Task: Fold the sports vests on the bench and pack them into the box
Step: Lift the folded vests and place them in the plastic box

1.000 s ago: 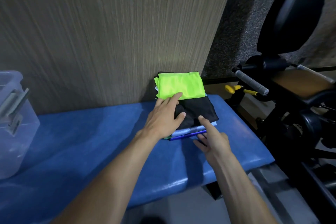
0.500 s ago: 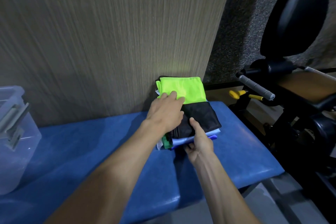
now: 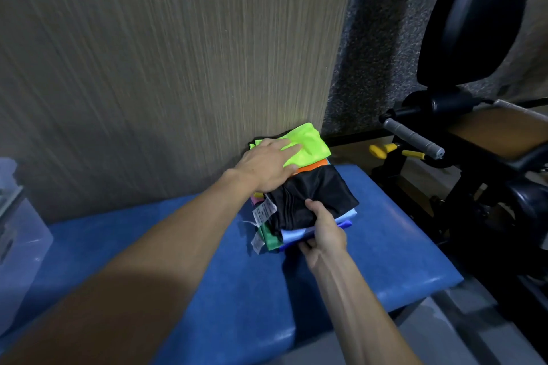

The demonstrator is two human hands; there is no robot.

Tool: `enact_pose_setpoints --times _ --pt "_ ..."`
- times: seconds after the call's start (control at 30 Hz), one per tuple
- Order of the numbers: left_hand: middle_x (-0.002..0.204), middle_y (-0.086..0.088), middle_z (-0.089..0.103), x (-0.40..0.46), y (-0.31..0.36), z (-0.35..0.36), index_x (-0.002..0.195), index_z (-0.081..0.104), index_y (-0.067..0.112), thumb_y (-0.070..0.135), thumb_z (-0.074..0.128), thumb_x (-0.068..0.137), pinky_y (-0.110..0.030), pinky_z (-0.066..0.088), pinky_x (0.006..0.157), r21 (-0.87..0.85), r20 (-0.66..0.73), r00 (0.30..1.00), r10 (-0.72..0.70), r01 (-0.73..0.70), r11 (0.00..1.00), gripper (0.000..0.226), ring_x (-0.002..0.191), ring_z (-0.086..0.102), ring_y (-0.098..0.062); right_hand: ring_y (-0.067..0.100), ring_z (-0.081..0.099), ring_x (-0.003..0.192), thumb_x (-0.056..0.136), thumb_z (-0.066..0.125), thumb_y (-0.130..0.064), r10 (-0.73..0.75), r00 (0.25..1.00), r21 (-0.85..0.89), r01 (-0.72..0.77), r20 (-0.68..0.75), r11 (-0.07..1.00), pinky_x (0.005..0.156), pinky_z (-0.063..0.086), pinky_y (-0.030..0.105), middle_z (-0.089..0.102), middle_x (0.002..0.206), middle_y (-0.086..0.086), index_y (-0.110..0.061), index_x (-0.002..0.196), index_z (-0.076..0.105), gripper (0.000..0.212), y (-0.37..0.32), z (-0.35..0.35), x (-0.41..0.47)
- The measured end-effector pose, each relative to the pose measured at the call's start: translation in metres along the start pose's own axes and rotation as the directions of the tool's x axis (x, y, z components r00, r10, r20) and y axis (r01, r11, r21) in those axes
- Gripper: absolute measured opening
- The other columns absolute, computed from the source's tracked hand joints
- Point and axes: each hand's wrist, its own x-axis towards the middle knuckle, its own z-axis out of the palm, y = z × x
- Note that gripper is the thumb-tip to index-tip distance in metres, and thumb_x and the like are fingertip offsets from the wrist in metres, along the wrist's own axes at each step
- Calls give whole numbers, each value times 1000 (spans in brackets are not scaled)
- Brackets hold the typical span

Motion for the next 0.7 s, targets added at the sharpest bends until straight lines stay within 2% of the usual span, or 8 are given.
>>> enact_pose_setpoints --times 0.1,0.17,0.23,0.33,0.47,0.57,0.7 --pt "166 3 25 5 -1 1 160 24 36 54 43 103 -41 27 120 -73 44 999 -7 10 997 62 148 28 -30 33 74 92 70 84 -23 -14 1000 -31 15 14 999 79 61 43 76 107 15 -3 118 64 55 -7 -13 4" --pt "165 4 28 5 -1 0 159 26 36 56 45 102 -39 27 117 -106 57 998 -13 19 994 63 146 32 -31 35 73 98 70 83 -24 -26 1000 -53 27 14 998 88 58 48 75 108 15 -4 118 64 56 -12 -23 6" --pt "165 5 29 4 -1 -2 159 27 37 57 45 102 -39 26 116 -136 72 997 -17 27 990 64 146 33 -31 34 73 98 71 82 -24 -30 999 -62 31 16 998 86 58 45 76 108 16 -4 118 66 54 -18 -32 7" --pt "166 4 27 -4 -1 -1 160 25 37 57 45 102 -36 24 116 -157 82 997 -13 25 987 64 148 30 -30 30 72 84 73 81 -24 -32 999 -72 34 33 997 75 58 38 76 107 15 -4 118 68 51 -24 -41 7" --pt "166 4 27 -9 -3 -1 161 21 36 58 46 101 -36 24 116 -155 110 994 5 12 988 68 149 28 -27 30 74 84 73 81 -26 -34 998 -96 38 46 995 76 60 40 78 102 13 -6 116 69 49 -23 -43 5" --pt "166 2 26 -5 -1 -1 162 16 31 59 41 102 -39 24 119 -39 107 994 33 -28 999 71 149 25 -26 29 74 83 74 81 -25 -28 998 -100 34 60 994 70 60 37 78 100 12 -6 115 69 48 -23 -42 5" --pt "166 -2 23 -2 2 1 163 14 26 63 37 101 -42 17 122 145 -3 995 97 -96 985 76 150 18 -26 27 74 78 75 81 -24 -29 997 -96 36 77 995 62 60 32 78 100 12 -5 116 69 46 -22 -39 4"
